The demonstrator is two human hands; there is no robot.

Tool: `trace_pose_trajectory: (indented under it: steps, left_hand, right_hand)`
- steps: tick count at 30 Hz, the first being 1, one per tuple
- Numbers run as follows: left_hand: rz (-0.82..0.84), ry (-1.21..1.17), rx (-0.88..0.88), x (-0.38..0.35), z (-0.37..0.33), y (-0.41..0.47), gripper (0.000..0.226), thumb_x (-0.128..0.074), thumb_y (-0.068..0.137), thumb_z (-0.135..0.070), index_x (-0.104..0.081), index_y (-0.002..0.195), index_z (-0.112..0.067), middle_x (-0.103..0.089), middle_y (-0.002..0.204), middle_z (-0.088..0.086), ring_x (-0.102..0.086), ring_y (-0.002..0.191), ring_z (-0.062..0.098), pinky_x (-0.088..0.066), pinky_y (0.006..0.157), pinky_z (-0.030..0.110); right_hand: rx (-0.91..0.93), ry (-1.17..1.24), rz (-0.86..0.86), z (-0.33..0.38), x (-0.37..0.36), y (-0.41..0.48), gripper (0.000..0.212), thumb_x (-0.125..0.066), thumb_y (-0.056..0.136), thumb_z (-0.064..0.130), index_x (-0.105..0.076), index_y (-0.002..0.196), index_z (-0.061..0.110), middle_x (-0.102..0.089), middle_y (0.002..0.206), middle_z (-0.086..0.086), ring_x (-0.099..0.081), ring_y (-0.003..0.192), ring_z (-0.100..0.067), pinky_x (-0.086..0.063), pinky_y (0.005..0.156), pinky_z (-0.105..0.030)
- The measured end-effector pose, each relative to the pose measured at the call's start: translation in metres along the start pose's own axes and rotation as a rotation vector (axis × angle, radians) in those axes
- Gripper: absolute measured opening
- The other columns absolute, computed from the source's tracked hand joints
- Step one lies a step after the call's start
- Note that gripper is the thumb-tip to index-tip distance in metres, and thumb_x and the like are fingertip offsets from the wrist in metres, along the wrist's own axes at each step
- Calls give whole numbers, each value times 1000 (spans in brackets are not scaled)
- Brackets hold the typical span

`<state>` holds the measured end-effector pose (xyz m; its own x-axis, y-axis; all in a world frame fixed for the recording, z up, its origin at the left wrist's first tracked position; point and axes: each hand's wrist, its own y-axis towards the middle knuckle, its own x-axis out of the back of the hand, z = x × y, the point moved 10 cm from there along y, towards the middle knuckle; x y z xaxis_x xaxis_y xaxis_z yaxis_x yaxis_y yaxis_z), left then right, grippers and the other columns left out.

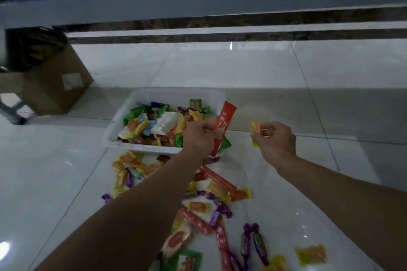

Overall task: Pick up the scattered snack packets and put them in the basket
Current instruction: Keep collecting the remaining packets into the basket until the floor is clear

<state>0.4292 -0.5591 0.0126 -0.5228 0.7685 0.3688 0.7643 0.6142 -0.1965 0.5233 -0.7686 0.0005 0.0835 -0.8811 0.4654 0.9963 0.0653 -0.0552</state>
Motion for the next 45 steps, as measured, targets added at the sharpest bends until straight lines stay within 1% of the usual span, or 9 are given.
trace_pose_trajectory:
  steps: [10, 15, 20, 24, 29, 35, 38, 43, 45]
  left_hand:
    - [-185, -254, 131, 74, 21, 96, 10, -77, 79, -14, -67, 81, -15, -71, 90, 12, -69, 82, 30, -58, 77, 47]
    - [-161, -279, 163, 80, 34, 139, 38, -72, 82, -5, -61, 118, -4, -66, 114, 16, -66, 97, 30, -56, 87, 45]
    - [-38, -188, 123, 72, 38, 151, 49, -62, 88, 3, -48, 135, 0, -48, 138, 18, -53, 116, 26, -46, 92, 24]
    - [-55, 2, 39, 74, 39, 145, 54, -74, 82, -13, -54, 133, -10, -53, 137, 10, -50, 124, 23, -44, 103, 37]
    - [-47, 48, -45, 70, 38, 126, 38, -72, 84, -20, -63, 121, -16, -62, 121, 3, -54, 115, 16, -48, 98, 44]
    - [-42, 159, -109, 59, 27, 89, 44, -70, 84, -32, -60, 126, -22, -59, 127, -3, -53, 114, 11, -48, 93, 31]
    - [-53, 220, -186, 52, 6, 61, 50, -71, 83, -35, -58, 130, -24, -57, 128, -6, -51, 117, 11, -44, 96, 29]
    - [19, 195, -273, 11, -21, 6, 48, -69, 86, -32, -55, 132, -24, -56, 120, -10, -53, 100, 1, -44, 82, 13]
    - [81, 205, -282, -17, -15, -12, 53, -71, 84, -32, -54, 133, -23, -55, 133, -6, -51, 116, 7, -44, 97, 23]
  right_hand:
    - [-39, 46, 111, 71, -104, 44, 15, -76, 79, 18, -68, 91, 14, -66, 87, 0, -62, 76, -14, -47, 65, -22]
    - [-42, 21, 167, 80, -135, 70, 12, -73, 82, 17, -65, 91, 17, -61, 83, 3, -54, 62, -3, -38, 42, -14]
    - [-33, -33, 175, 81, -156, 87, 12, -73, 83, 18, -62, 89, 18, -57, 81, 5, -56, 71, -10, -45, 61, -22]
    - [-41, -45, 179, 80, -170, 94, 10, -71, 86, 19, -62, 90, 16, -58, 82, 3, -59, 79, -17, -48, 72, -27]
    - [66, -75, 193, 85, -160, 91, 37, -68, 88, 23, -59, 122, 11, -61, 120, -4, -58, 107, -19, -45, 93, -25]
    - [146, -126, 203, 59, -104, 62, 41, -69, 87, 20, -59, 126, 12, -62, 123, -4, -59, 110, -17, -48, 98, -32]
    - [157, -149, 213, 37, -74, 45, 44, -69, 86, 21, -59, 128, 12, -62, 125, -2, -59, 110, -16, -45, 95, -25]
    - [130, -130, 253, 0, -25, 10, 47, -71, 85, 26, -58, 128, 14, -61, 124, 1, -59, 108, -12, -45, 89, -23]
    - [105, -136, 277, -22, -10, -6, 49, -74, 82, 27, -58, 128, 16, -61, 123, 2, -60, 106, -12, -47, 89, -25]
